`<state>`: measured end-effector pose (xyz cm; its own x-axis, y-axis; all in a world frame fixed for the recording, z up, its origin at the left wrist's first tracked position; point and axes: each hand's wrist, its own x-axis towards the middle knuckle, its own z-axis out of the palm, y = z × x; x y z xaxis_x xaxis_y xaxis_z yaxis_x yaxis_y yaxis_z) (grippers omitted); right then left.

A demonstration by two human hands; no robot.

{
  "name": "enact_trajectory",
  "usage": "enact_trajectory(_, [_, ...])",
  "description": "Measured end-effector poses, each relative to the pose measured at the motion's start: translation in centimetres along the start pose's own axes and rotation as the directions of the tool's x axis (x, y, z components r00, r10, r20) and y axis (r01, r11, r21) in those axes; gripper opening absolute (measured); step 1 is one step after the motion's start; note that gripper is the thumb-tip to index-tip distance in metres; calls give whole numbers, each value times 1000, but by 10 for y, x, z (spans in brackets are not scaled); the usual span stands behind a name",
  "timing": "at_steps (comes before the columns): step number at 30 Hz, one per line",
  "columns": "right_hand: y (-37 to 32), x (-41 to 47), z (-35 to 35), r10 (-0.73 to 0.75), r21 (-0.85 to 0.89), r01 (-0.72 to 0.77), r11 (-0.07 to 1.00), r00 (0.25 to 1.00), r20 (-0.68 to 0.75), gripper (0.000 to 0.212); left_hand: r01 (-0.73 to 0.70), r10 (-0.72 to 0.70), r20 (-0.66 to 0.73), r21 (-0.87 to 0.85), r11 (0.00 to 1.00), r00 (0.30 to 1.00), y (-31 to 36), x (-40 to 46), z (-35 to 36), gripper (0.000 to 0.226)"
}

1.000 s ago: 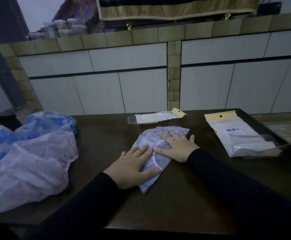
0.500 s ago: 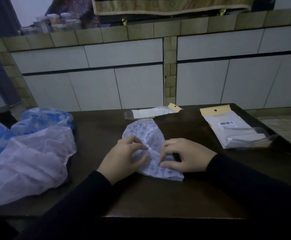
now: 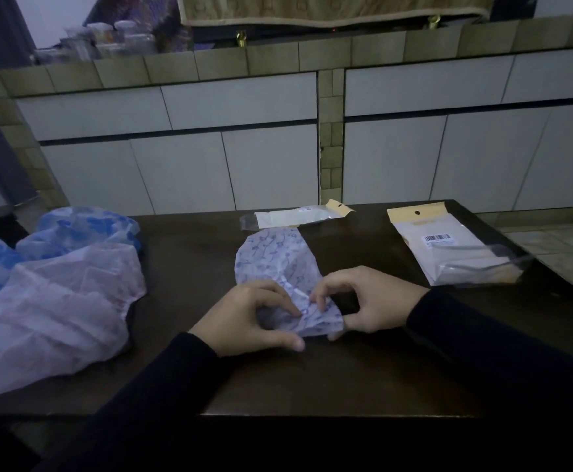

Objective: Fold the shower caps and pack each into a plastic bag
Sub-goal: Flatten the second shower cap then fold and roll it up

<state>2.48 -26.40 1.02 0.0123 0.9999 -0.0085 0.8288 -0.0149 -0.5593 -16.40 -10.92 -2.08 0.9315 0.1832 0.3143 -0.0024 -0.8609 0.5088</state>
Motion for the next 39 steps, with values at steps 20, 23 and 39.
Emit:
enact_trajectory(20, [-2, 3, 1, 158, 81, -152, 985, 985, -72, 19, -141, 175, -148, 212, 967, 973, 13, -4, 6, 17])
enact_trajectory(23, [-5, 5, 2, 198, 102, -188, 977, 976, -93, 18, -138, 171, -156, 202, 970, 973, 13, -3, 6, 9])
enact_trajectory(39, [-9, 13, 14, 161, -103, -189, 977, 959, -233, 13, 11, 2, -149, 84, 996, 989, -1, -3, 0, 10])
